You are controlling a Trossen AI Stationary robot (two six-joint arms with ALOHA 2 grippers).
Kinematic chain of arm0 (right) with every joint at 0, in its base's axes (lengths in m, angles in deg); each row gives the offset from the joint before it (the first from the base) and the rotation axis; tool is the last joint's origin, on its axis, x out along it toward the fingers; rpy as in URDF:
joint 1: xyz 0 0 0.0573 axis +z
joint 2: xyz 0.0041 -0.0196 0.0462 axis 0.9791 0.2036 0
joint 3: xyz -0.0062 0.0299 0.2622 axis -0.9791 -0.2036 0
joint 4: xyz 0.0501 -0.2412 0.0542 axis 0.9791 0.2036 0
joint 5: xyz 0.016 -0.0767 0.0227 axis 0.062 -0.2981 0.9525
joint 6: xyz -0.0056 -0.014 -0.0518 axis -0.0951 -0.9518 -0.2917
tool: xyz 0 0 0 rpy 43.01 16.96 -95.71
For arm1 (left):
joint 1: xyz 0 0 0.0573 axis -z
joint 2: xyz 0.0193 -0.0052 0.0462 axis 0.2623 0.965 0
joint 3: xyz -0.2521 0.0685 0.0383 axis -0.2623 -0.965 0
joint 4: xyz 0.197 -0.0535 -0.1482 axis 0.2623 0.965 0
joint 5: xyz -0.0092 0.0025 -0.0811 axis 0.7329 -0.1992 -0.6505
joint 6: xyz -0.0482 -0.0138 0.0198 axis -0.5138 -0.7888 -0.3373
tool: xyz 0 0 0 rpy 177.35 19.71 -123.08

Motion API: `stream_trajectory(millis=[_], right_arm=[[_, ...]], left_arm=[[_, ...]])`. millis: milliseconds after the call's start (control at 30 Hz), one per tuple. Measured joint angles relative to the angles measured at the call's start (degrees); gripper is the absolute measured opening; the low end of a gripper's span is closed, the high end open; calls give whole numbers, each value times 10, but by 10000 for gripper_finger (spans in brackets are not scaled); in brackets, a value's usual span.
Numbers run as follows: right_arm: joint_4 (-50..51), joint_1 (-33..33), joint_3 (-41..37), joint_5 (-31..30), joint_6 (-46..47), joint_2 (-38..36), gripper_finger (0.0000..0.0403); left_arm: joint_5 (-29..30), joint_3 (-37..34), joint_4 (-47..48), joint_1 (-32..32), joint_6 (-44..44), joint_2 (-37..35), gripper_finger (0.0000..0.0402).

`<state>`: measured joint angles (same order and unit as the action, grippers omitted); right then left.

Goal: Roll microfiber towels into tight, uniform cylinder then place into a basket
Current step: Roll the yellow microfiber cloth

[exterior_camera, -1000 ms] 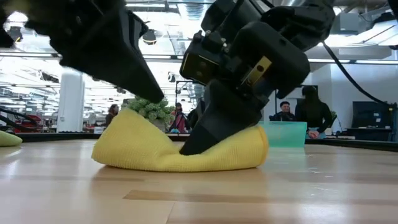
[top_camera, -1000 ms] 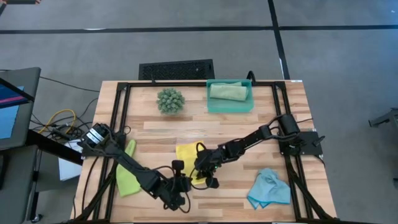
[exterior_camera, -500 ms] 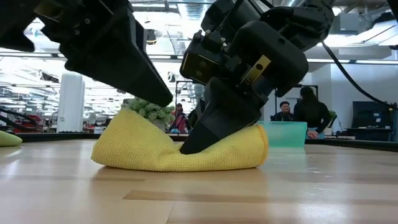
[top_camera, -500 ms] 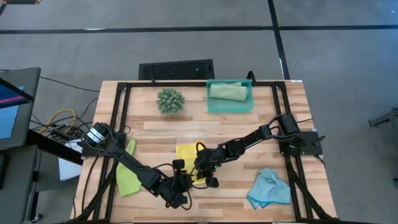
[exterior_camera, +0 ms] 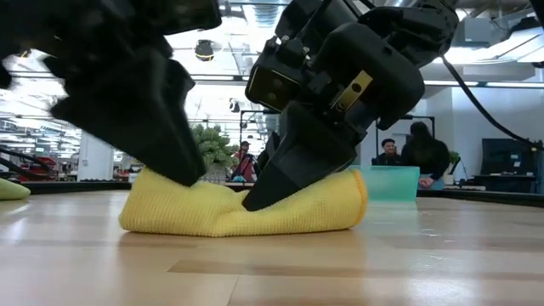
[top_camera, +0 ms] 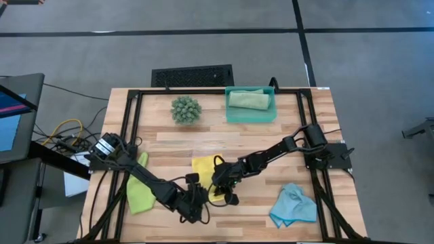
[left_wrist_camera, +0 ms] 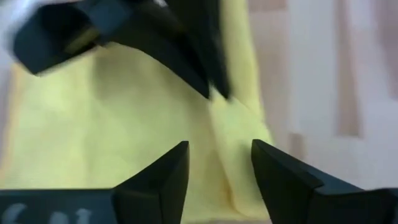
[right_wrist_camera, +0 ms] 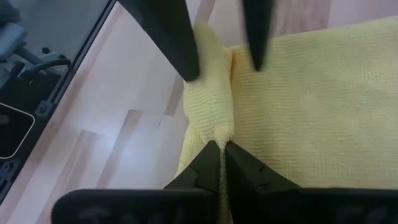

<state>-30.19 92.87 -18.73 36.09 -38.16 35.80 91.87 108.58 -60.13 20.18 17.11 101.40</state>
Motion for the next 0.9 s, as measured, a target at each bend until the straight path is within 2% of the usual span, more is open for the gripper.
stream_trajectory(millis=[400, 633, 767, 900], right_arm=[[-12, -2, 0, 0, -15, 0, 116], [10, -17, 0, -7, -7, -18, 121], [35, -5, -1, -51, -26, -46, 112], [61, 30, 0, -131, -63, -95, 99]], left_arm=[[-12, 0, 16, 8, -19, 0, 74], [-12, 0, 26, 28, -19, 0, 7], [-7, 0, 27, 46, -19, 0, 6], [8, 0, 27, 55, -19, 0, 3]])
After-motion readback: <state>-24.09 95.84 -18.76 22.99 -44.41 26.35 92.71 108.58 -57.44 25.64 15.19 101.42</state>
